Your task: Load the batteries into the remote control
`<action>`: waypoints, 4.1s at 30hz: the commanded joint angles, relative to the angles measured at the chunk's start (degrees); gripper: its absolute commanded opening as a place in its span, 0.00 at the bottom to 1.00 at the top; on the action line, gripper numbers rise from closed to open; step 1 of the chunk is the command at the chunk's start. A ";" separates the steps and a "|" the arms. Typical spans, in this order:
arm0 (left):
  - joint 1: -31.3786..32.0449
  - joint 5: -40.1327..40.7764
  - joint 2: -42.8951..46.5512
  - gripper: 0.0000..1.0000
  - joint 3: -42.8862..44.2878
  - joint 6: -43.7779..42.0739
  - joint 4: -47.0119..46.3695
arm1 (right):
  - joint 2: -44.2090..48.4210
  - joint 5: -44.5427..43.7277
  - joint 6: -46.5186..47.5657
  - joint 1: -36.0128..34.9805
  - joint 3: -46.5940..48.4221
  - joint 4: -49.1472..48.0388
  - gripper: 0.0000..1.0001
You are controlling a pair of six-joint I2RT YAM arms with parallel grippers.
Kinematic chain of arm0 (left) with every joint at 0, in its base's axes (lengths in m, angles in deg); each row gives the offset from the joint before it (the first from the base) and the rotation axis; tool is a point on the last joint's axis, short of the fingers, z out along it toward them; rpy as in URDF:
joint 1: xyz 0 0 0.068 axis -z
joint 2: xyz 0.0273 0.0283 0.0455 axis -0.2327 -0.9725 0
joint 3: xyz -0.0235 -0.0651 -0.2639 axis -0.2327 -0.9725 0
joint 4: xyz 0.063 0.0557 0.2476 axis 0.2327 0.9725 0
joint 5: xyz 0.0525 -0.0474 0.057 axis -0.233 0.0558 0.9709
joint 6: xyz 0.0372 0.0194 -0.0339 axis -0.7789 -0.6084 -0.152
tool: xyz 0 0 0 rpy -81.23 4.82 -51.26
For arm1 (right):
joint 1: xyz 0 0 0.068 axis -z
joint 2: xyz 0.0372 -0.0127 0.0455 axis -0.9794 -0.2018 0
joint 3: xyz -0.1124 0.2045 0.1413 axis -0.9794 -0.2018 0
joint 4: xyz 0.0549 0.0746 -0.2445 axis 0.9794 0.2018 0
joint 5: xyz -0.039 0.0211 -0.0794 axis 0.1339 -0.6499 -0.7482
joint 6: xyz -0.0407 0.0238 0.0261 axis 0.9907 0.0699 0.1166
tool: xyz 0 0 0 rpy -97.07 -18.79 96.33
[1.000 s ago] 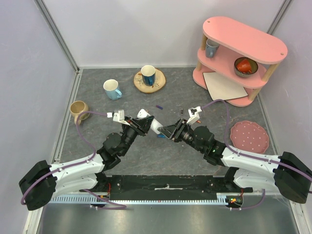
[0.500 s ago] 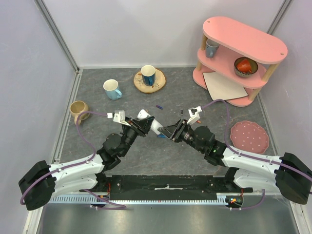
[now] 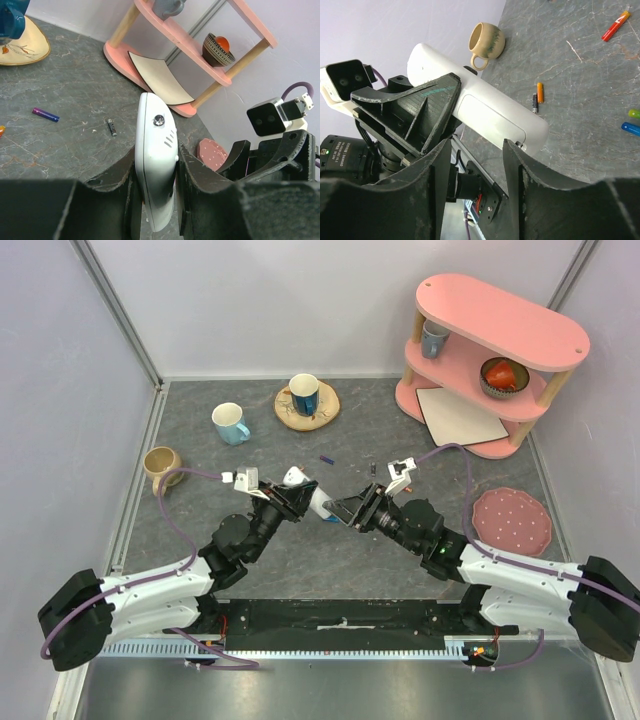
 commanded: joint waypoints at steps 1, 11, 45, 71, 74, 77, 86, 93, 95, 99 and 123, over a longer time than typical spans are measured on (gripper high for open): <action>0.30 2.48 1.42 0.02 0.34 -1.89 -2.30 | 2.48 -0.98 0.19 -0.08 0.92 0.76 0.58; 0.21 2.14 1.59 0.02 1.13 -0.30 -2.74 | 3.01 -0.38 -0.87 -0.08 -1.02 0.86 0.61; 0.30 -0.06 1.42 0.02 -0.89 0.22 -4.15 | -0.86 -0.11 -0.08 0.53 0.92 -0.90 0.56; 0.30 0.11 -1.22 0.02 -0.71 0.75 -5.03 | -1.74 0.94 0.01 0.53 1.62 -1.69 0.62; 0.30 0.29 -1.40 0.02 -0.71 0.84 -5.03 | -1.74 0.94 0.01 0.53 1.44 -1.69 0.62; 0.30 0.11 -1.48 0.02 -0.71 1.01 -5.20 | -1.65 0.95 -0.08 0.53 1.35 -1.78 0.62; 0.30 -0.59 -1.49 0.02 -0.89 1.54 -5.91 | -2.09 1.12 -0.52 0.53 1.27 -2.31 0.62; 0.21 -2.61 -1.75 0.02 -1.59 3.30 -7.49 | -2.97 0.86 -1.31 0.53 0.65 -3.97 0.58; 0.21 -3.14 -1.75 0.02 -2.03 3.74 -8.63 | -3.49 1.03 -1.48 0.45 0.74 -4.68 0.57; 0.21 -4.02 -1.92 0.02 -2.21 4.18 -9.33 | -4.11 1.30 -1.92 0.62 0.74 -5.91 0.54; 0.47 -4.02 -2.28 0.02 -1.16 0.93 -5.82 | -3.94 4.72 -2.54 1.50 1.71 -9.43 0.51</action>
